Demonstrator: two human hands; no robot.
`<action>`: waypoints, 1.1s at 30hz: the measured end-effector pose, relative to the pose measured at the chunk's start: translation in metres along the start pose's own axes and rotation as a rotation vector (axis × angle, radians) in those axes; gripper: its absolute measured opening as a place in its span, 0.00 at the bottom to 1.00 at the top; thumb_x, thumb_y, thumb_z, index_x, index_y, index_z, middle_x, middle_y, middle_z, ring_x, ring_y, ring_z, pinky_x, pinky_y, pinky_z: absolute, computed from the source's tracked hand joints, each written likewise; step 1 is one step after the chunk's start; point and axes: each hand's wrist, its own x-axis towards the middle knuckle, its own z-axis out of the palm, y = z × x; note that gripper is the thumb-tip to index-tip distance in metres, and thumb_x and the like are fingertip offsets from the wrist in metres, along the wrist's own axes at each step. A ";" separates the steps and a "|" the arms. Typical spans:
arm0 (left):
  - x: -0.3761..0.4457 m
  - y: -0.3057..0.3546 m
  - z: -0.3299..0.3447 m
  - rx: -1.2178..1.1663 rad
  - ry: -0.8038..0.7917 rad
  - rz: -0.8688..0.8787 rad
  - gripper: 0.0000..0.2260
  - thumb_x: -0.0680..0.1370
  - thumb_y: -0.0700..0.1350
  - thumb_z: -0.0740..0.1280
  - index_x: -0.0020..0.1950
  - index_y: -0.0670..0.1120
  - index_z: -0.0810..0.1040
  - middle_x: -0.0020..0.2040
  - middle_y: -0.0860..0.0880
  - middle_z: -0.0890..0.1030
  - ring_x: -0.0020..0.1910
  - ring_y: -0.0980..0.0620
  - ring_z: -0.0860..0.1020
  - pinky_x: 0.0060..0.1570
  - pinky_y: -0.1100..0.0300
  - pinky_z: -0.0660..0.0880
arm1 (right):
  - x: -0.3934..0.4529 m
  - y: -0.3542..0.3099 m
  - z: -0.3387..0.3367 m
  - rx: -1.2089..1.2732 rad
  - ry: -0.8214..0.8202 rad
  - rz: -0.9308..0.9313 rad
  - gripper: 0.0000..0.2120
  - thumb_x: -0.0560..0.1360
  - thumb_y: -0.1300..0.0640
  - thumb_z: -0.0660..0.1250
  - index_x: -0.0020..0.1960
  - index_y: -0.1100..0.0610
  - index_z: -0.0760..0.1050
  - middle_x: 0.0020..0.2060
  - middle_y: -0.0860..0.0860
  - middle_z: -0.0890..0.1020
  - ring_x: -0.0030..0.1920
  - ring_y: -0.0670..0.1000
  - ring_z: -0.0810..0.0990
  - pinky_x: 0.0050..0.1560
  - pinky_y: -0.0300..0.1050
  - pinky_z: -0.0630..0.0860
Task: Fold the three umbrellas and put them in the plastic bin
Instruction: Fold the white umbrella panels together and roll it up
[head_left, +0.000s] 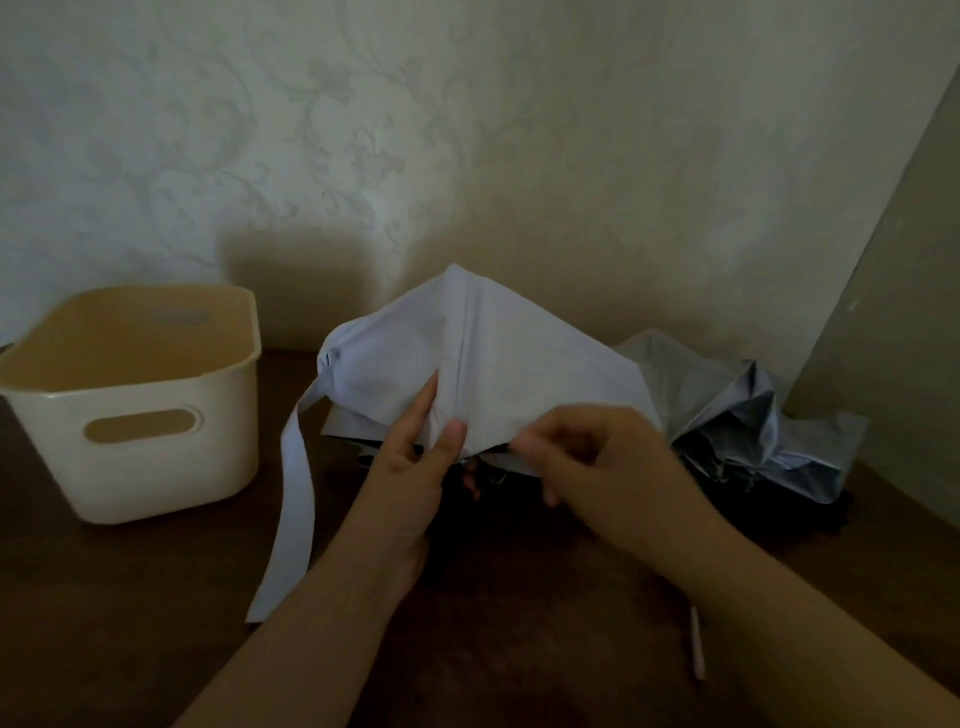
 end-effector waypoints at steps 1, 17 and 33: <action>-0.001 0.000 0.001 0.017 -0.003 0.011 0.21 0.77 0.44 0.64 0.69 0.58 0.69 0.52 0.48 0.77 0.35 0.54 0.77 0.33 0.63 0.78 | 0.001 0.001 -0.006 -0.024 0.156 -0.052 0.07 0.74 0.50 0.66 0.39 0.49 0.78 0.26 0.46 0.78 0.27 0.39 0.74 0.30 0.31 0.71; -0.011 0.002 0.005 0.291 -0.108 0.143 0.20 0.71 0.54 0.65 0.58 0.73 0.67 0.62 0.63 0.69 0.48 0.59 0.79 0.42 0.64 0.78 | 0.086 -0.015 -0.050 -0.105 0.048 -0.022 0.13 0.75 0.48 0.67 0.38 0.56 0.73 0.30 0.49 0.72 0.32 0.46 0.70 0.34 0.40 0.66; -0.015 0.008 0.011 0.284 -0.207 0.165 0.21 0.70 0.52 0.66 0.56 0.75 0.67 0.62 0.64 0.71 0.43 0.63 0.80 0.40 0.64 0.78 | 0.093 -0.032 -0.091 -0.095 -0.135 -0.165 0.07 0.77 0.53 0.64 0.48 0.42 0.79 0.40 0.38 0.82 0.43 0.41 0.79 0.49 0.37 0.76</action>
